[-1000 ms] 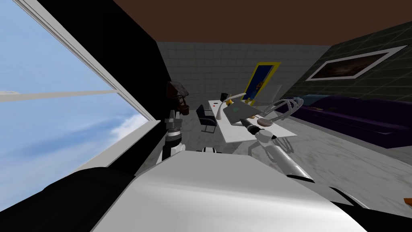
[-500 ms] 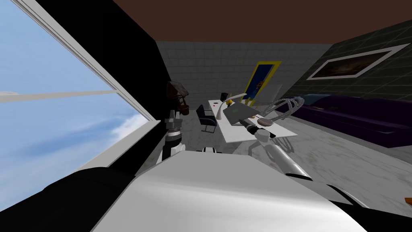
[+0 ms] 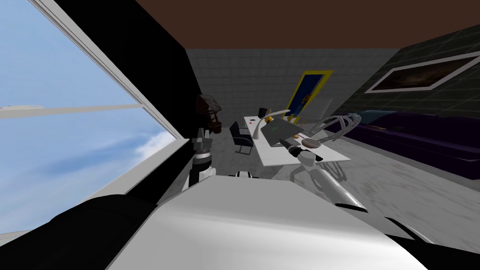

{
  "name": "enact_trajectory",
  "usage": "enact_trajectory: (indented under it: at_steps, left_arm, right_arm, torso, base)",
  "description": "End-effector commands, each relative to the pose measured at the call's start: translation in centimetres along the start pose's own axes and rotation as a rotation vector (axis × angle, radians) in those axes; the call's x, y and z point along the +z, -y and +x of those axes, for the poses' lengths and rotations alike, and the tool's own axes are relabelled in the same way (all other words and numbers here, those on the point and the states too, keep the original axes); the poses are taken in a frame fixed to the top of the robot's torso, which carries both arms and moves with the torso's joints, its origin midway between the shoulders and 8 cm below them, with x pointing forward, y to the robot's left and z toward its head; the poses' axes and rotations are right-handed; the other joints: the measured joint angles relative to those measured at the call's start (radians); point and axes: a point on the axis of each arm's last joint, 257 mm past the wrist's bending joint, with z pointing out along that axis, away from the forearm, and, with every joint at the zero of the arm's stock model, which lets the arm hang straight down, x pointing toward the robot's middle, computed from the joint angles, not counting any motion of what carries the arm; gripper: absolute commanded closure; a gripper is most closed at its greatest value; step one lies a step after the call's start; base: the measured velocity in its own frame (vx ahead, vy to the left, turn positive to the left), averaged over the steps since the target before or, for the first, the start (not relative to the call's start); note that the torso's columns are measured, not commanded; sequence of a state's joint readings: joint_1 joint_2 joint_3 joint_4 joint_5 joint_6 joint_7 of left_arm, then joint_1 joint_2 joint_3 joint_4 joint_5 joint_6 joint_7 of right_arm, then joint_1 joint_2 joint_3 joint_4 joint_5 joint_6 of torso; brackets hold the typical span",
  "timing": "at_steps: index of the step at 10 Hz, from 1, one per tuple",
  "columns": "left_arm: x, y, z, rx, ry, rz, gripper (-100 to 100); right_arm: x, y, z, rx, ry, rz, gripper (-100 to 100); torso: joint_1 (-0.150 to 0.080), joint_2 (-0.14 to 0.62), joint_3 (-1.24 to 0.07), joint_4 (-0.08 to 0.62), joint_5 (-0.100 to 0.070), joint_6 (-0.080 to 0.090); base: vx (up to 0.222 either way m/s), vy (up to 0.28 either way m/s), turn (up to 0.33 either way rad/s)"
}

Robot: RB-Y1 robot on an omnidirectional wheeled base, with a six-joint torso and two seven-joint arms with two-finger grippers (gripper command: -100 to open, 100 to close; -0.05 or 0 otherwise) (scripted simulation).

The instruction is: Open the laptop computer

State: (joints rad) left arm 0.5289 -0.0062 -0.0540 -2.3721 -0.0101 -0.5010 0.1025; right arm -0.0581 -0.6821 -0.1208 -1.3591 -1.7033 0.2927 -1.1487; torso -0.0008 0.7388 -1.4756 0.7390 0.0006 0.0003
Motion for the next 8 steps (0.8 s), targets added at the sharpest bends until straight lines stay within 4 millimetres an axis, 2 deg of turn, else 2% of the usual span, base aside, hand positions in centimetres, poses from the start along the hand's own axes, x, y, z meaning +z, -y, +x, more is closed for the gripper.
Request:
enact_trajectory:
  at_steps: [1, 8]
  left_arm:
    - [0.0, 0.0, 0.0, 0.0, 0.0, 0.0, 0]
    - [0.0, 0.0, 0.0, 0.0, 0.0, 0.0, 0]
  right_arm:
    - [-0.4, -0.7, 0.7, 0.136, -0.021, -0.006, 100]
    - [-1.4, -2.1, 1.9, 0.413, -0.06, -0.009, 100]
  torso:
    - [0.002, 0.0, 0.0, 0.0, 0.0, 0.001]
    - [0.001, 0.0, 0.0, 0.0, -0.001, 0.0]
  base:
    - [-0.018, -0.037, 0.109]
    - [-0.019, -0.03, 0.069]
